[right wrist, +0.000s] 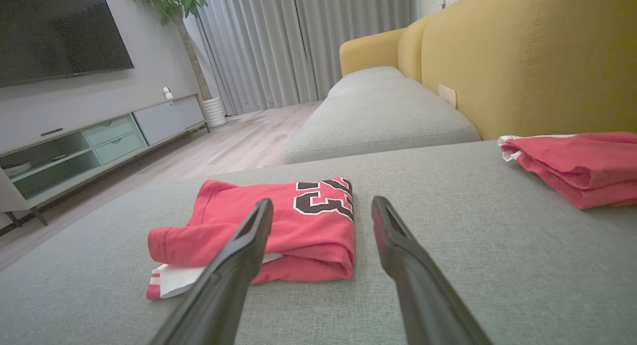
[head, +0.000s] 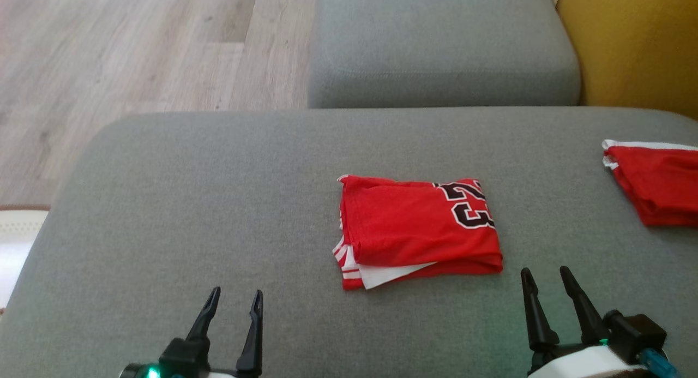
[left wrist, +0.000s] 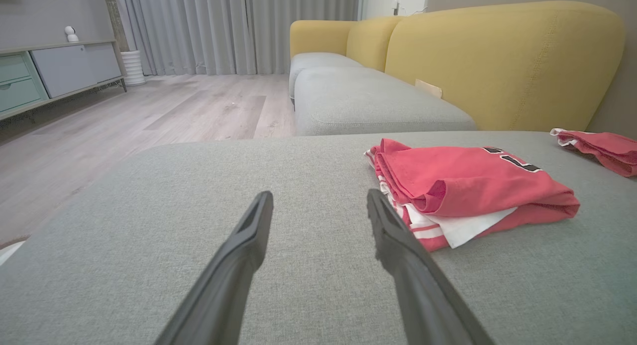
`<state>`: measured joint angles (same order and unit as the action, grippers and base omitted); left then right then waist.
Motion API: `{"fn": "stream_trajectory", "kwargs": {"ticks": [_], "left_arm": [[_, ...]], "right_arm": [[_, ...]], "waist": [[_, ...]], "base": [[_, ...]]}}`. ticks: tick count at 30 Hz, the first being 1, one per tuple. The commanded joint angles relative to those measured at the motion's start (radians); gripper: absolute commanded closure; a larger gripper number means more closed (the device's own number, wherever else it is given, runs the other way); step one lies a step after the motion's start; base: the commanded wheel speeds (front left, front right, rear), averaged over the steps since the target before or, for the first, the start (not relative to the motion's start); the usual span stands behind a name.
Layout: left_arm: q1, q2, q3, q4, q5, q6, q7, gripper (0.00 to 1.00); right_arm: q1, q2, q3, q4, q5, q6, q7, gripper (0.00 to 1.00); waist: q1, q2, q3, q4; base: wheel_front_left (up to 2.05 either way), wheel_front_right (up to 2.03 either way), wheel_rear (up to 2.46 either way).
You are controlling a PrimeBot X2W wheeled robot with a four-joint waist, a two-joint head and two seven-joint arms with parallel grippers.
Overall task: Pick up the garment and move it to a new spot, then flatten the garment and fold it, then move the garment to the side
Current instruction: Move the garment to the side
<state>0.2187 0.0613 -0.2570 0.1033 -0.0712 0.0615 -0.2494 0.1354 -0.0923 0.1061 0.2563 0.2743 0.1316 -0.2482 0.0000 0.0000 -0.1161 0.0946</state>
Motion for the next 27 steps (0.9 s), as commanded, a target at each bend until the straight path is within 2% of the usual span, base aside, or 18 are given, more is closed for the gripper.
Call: {"fn": "stream_trajectory", "kwargs": {"ticks": [1,8,13,14,20,27], "left_arm": [[-0.068,-0.011,0.023,-0.032,0.009,0.000,-0.012,0.00],[-0.096,-0.011,0.022,-0.044,0.014,0.004,-0.012,0.00],[-0.141,-0.011,0.005,-0.060,0.011,0.008,-0.012,0.00],[-0.167,-0.011,-0.007,-0.068,0.009,0.010,-0.012,0.00],[-0.241,-0.011,-0.051,-0.076,-0.007,0.025,-0.012,0.00],[-0.301,-0.011,-0.101,-0.067,-0.025,0.039,-0.012,0.00]], "right_arm": [[-0.035,-0.018,0.017,-0.034,-0.009,-0.001,-0.014,0.00],[-0.103,-0.025,0.014,-0.006,0.010,-0.001,-0.014,0.00],[-0.227,-0.064,0.032,0.073,0.055,-0.001,-0.007,0.00],[-0.297,-0.086,0.031,0.120,0.081,-0.001,0.032,0.00],[-0.490,-0.145,0.022,0.245,0.140,-0.001,0.225,0.00],[-0.587,-0.192,0.082,0.326,0.235,-0.001,0.412,0.00]], "waist": [[0.0000,0.0000,0.017,0.005],[0.0000,0.0000,0.088,0.010],[0.0000,0.0000,0.174,0.021],[0.0000,0.0000,0.210,0.027],[0.0000,0.0000,0.290,0.050],[0.0000,0.0000,0.349,0.086]], "base": [[0.00,0.00,0.00],[0.00,0.00,0.00],[0.00,0.00,0.00],[0.00,0.00,0.00],[0.00,0.00,0.00],[0.00,0.00,0.00]]}}
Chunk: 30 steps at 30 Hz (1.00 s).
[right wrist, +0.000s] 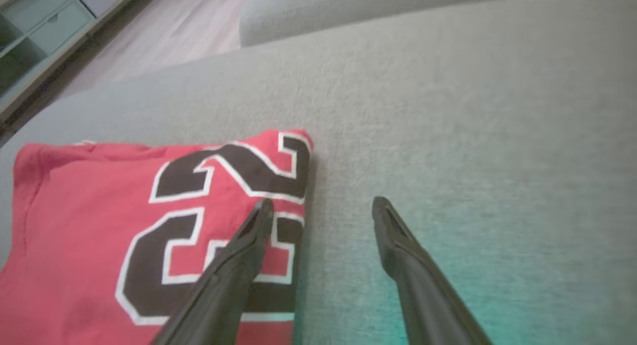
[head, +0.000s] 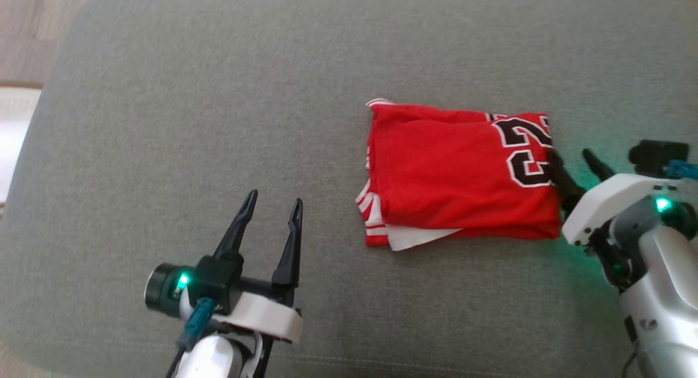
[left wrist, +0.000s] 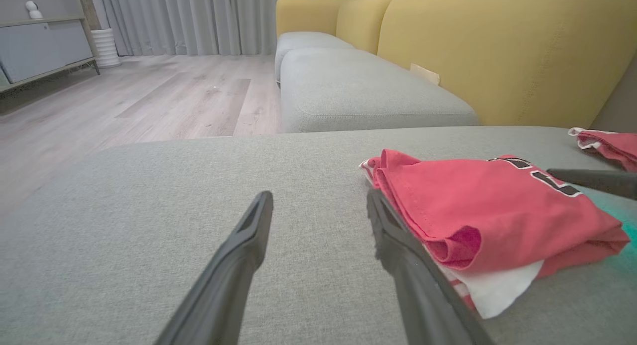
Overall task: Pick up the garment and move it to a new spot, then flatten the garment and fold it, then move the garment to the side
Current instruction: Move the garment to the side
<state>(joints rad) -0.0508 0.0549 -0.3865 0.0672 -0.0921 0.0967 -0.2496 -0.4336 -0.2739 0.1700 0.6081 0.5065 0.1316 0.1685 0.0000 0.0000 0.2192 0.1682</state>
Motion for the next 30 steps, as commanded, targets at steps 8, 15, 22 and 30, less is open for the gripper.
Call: {"fn": "stream_trajectory", "kwargs": {"ticks": [8,15,22,30], "left_arm": [[-0.057,-0.005,0.020,-0.023,0.000,0.014,-0.012,0.00],[-0.074,-0.005,0.013,-0.026,0.014,0.012,-0.012,0.00],[-0.090,-0.004,0.023,-0.039,0.029,0.001,-0.012,0.00],[-0.134,-0.004,0.015,-0.030,0.045,-0.018,-0.012,0.00]], "right_arm": [[-0.033,-0.039,0.079,-0.042,0.064,-0.001,0.044,1.00],[-0.100,-0.100,0.057,-0.026,0.006,-0.001,-0.010,1.00],[-0.190,-0.220,0.036,-0.040,-0.069,-0.001,-0.005,1.00],[-0.284,-0.365,0.013,-0.073,-0.154,-0.001,0.018,1.00]], "waist": [[0.0000,0.0000,0.045,0.005],[0.0000,0.0000,0.063,-0.044],[0.0000,0.0000,0.101,-0.124],[0.0000,0.0000,0.149,-0.206]], "base": [[0.00,0.00,0.00],[0.00,0.00,0.00],[0.00,0.00,0.00],[0.00,0.00,0.00]]}}
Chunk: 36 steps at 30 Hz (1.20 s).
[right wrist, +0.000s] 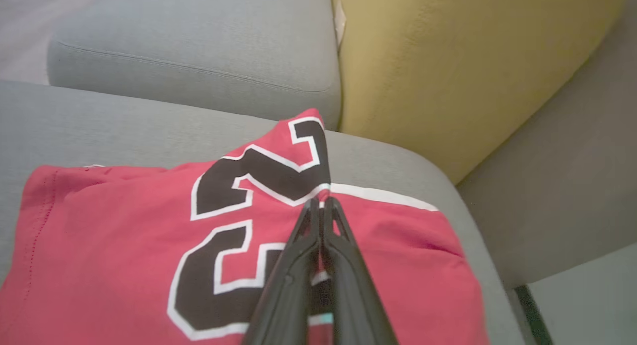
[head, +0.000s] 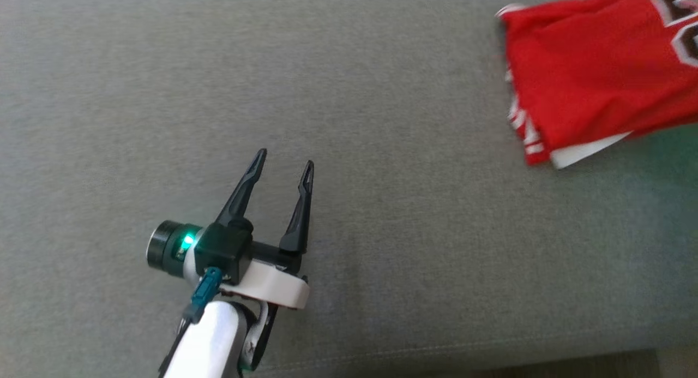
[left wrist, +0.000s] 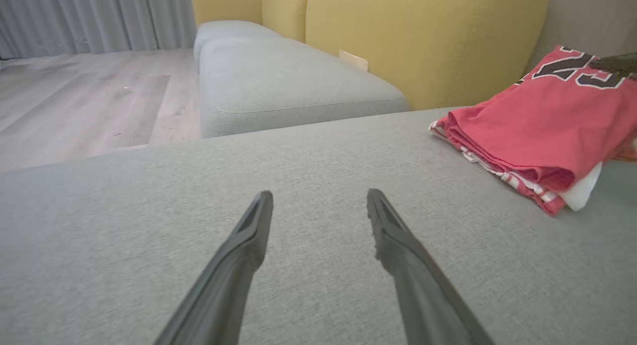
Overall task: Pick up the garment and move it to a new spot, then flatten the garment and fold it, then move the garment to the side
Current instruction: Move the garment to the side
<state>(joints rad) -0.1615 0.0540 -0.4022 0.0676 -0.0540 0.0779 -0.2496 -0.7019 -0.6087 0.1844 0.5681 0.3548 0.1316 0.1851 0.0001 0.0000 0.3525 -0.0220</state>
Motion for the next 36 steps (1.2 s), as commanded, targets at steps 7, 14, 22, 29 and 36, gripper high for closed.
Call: {"fn": "stream_trajectory", "kwargs": {"ticks": [7,14,22,29,36], "left_arm": [[-0.047,-0.003,0.029,-0.030,0.019,-0.004,-0.012,0.00],[-0.063,0.004,0.042,-0.030,0.023,-0.007,-0.012,0.00],[-0.050,0.000,0.052,-0.008,0.001,0.012,-0.012,0.00],[0.036,-0.002,0.104,0.021,-0.052,0.059,-0.012,0.00],[0.137,0.001,0.155,0.041,-0.066,0.060,-0.012,0.00]], "right_arm": [[-0.084,-0.107,-0.064,-0.022,-0.082,-0.001,-0.008,1.00],[-0.126,-0.148,-0.130,-0.037,-0.204,-0.001,0.013,0.51],[-0.075,0.006,-0.224,-0.047,-0.355,-0.001,-0.064,0.00],[0.102,0.222,-0.205,-0.024,-0.267,-0.001,-0.162,0.00],[0.273,0.370,-0.158,0.001,-0.130,-0.001,-0.253,0.00]], "waist": [[-0.0001,0.0000,0.041,-0.034],[-0.0001,0.0000,0.070,-0.033],[-0.0001,0.0000,-0.011,-0.012],[-0.0001,0.0000,-0.192,0.036],[-0.0001,0.0000,-0.332,0.079]], "base": [[0.00,0.00,0.00],[0.00,0.00,0.00],[0.00,0.00,0.00],[0.00,0.00,0.00],[0.00,0.00,0.00]]}}
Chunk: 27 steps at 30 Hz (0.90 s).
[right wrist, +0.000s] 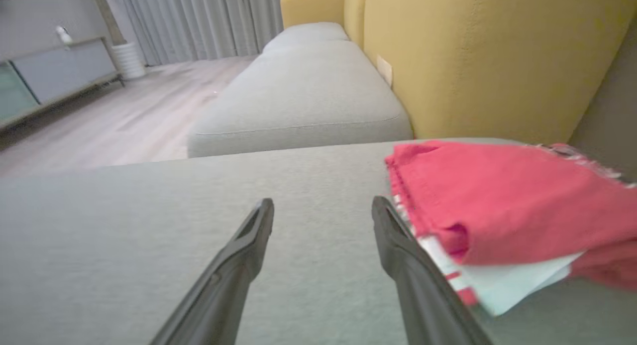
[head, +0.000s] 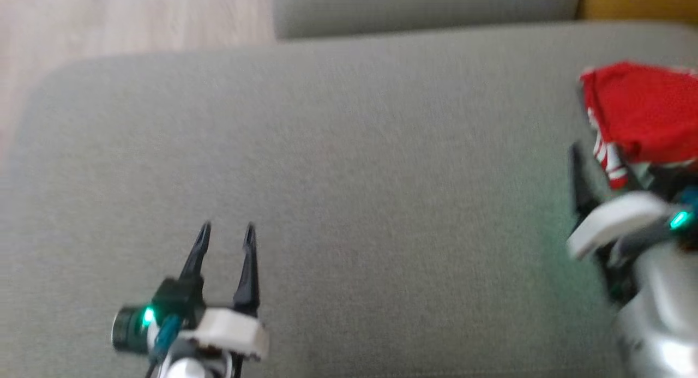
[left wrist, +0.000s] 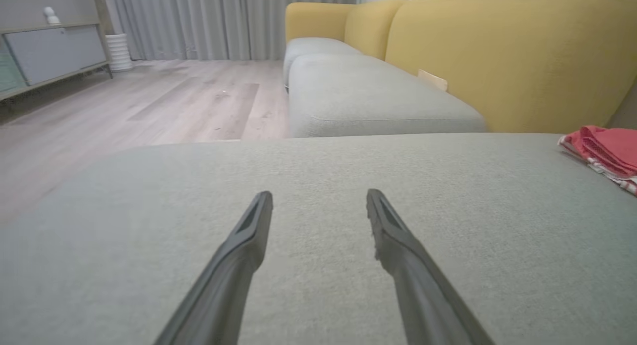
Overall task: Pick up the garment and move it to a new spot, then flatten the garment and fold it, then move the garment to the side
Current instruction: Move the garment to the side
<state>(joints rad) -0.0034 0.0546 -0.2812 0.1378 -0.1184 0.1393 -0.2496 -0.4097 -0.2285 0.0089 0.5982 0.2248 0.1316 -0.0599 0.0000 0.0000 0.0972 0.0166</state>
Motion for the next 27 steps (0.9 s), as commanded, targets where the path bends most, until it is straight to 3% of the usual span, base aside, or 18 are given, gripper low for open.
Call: {"fn": "stream_trajectory", "kwargs": {"ticks": [1,5,11,17,22,27], "left_arm": [[-0.004,0.002,0.041,-0.025,-0.001,-0.003,-0.012,0.00],[0.044,0.004,0.067,-0.027,-0.001,-0.010,-0.012,0.00],[0.092,0.002,0.091,-0.058,-0.008,-0.048,-0.012,0.00],[0.154,0.007,0.109,-0.099,0.031,-0.073,-0.012,0.00],[0.185,0.005,0.120,-0.109,0.042,-0.080,-0.012,0.00],[0.194,0.005,0.114,-0.107,0.064,-0.087,-0.012,0.00]], "right_arm": [[0.008,0.012,0.028,-0.026,0.018,-0.001,-0.027,0.00],[0.103,0.080,0.111,-0.049,0.079,-0.001,-0.112,0.00],[0.229,0.111,0.211,-0.115,0.161,-0.001,-0.196,0.00],[0.382,0.150,0.151,-0.249,0.080,-0.001,-0.201,0.00],[0.461,0.169,0.124,-0.298,-0.013,-0.001,-0.202,0.00],[0.492,0.176,0.111,-0.335,-0.028,-0.001,-0.202,0.00]], "waist": [[0.0000,0.0000,-0.099,0.049],[0.0000,0.0000,-0.144,0.077],[0.0000,0.0000,-0.189,0.116],[0.0000,0.0000,-0.225,0.129],[0.0000,0.0000,-0.242,0.126],[0.0000,0.0000,-0.247,0.115]], "base": [[0.00,0.00,0.00],[0.00,0.00,0.00],[0.00,0.00,0.00],[0.00,0.00,0.00],[0.00,0.00,0.00],[0.00,0.00,0.00]]}}
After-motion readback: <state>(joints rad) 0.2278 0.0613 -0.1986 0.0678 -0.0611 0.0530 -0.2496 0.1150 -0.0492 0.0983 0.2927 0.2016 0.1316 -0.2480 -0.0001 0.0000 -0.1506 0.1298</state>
